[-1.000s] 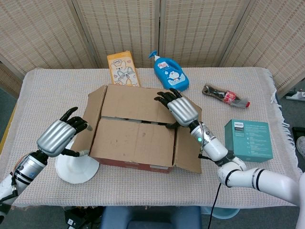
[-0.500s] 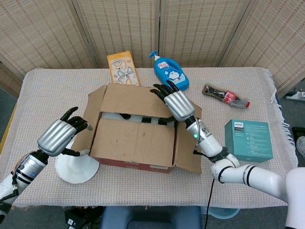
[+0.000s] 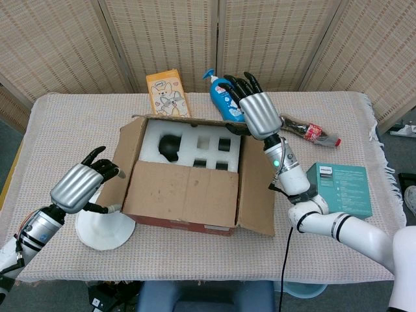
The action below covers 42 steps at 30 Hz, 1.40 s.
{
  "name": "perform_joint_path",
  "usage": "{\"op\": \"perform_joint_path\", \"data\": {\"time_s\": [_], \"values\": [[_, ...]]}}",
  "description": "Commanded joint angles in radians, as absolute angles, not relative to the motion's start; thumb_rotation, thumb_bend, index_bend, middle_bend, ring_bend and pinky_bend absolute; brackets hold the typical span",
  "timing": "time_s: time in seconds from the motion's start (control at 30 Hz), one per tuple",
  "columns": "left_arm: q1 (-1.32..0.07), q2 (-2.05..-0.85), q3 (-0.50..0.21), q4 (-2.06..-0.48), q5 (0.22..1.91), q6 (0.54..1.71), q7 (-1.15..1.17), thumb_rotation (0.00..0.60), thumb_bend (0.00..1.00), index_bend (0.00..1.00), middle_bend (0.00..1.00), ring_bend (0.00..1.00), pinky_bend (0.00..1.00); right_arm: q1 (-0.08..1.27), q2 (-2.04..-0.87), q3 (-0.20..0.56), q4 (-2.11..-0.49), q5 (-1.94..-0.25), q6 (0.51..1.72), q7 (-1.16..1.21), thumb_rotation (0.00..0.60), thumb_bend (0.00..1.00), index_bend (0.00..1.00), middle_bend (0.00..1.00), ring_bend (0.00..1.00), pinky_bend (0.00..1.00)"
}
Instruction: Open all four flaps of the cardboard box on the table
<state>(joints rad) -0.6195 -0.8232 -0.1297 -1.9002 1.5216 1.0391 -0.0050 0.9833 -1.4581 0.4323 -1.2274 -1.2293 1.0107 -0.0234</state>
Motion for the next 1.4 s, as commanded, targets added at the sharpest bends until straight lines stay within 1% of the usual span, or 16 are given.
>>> {"op": "perform_joint_path", "data": {"time_s": [0.03, 0.17, 0.33, 0.47, 0.57, 0.73, 0.87, 0.97, 1.1, 1.23, 1.4], "values": [[-0.615, -0.818, -0.129, -1.906, 1.522, 1.043, -0.004, 0.455, 0.22, 0.36, 0.37, 0.29, 0.0, 1.019, -1.467, 0.467, -1.159, -1.166, 0.976, -0.055, 0.6, 0.24, 0.14, 0.11, 0.14, 0.0], [-0.609, -0.808, -0.128, -1.916, 1.523, 1.049, 0.0, 0.451, 0.22, 0.36, 0.37, 0.29, 0.0, 1.053, -1.49, 0.49, -1.068, -1.092, 0.928, -0.089, 0.6, 0.24, 0.14, 0.11, 0.14, 0.0], [-0.599, -0.8, -0.125, -1.925, 1.524, 1.056, 0.005, 0.455, 0.22, 0.36, 0.37, 0.29, 0.0, 1.082, -1.515, 0.497, -0.973, -1.012, 0.876, -0.144, 0.6, 0.24, 0.14, 0.11, 0.14, 0.0], [-0.595, -0.8, -0.124, -1.923, 1.518, 1.053, 0.006, 0.454, 0.22, 0.36, 0.37, 0.29, 0.0, 1.083, -1.516, 0.496, -0.953, -0.981, 0.864, -0.162, 0.6, 0.24, 0.14, 0.11, 0.14, 0.0], [-0.594, -0.801, -0.125, -1.919, 1.517, 1.055, 0.004, 0.454, 0.22, 0.36, 0.37, 0.29, 0.0, 1.073, -1.499, 0.494, -0.982, -0.991, 0.874, -0.142, 0.6, 0.24, 0.14, 0.11, 0.14, 0.0], [-0.594, -0.806, -0.128, -1.911, 1.515, 1.054, -0.002, 0.455, 0.22, 0.36, 0.37, 0.29, 0.0, 1.025, -1.422, 0.48, -1.118, -1.038, 0.907, -0.098, 0.6, 0.24, 0.13, 0.1, 0.12, 0.0], [-0.592, -0.812, -0.128, -1.907, 1.513, 1.055, -0.005, 0.447, 0.22, 0.36, 0.37, 0.29, 0.0, 0.961, -1.323, 0.461, -1.31, -1.057, 0.901, -0.049, 0.6, 0.24, 0.13, 0.1, 0.12, 0.0], [-0.589, -0.815, -0.129, -1.905, 1.511, 1.06, -0.007, 0.459, 0.22, 0.36, 0.37, 0.29, 0.0, 0.912, -1.238, 0.434, -1.463, -1.073, 0.872, -0.013, 0.6, 0.24, 0.13, 0.1, 0.12, 0.0], [-0.584, -0.818, -0.129, -1.903, 1.509, 1.065, -0.01, 0.454, 0.22, 0.36, 0.37, 0.29, 0.0, 0.861, -1.139, 0.388, -1.616, -1.106, 0.82, 0.031, 0.6, 0.24, 0.11, 0.1, 0.13, 0.0], [-0.58, -0.824, -0.127, -1.901, 1.506, 1.067, -0.012, 0.447, 0.22, 0.36, 0.37, 0.29, 0.0, 0.827, -1.067, 0.358, -1.716, -1.13, 0.766, 0.1, 0.6, 0.24, 0.05, 0.13, 0.14, 0.0], [-0.578, -0.833, -0.128, -1.901, 1.506, 1.07, -0.013, 0.457, 0.22, 0.36, 0.37, 0.29, 0.0, 0.814, -1.017, 0.34, -1.789, -1.156, 0.691, 0.2, 0.6, 0.24, 0.03, 0.17, 0.13, 0.0]]}}
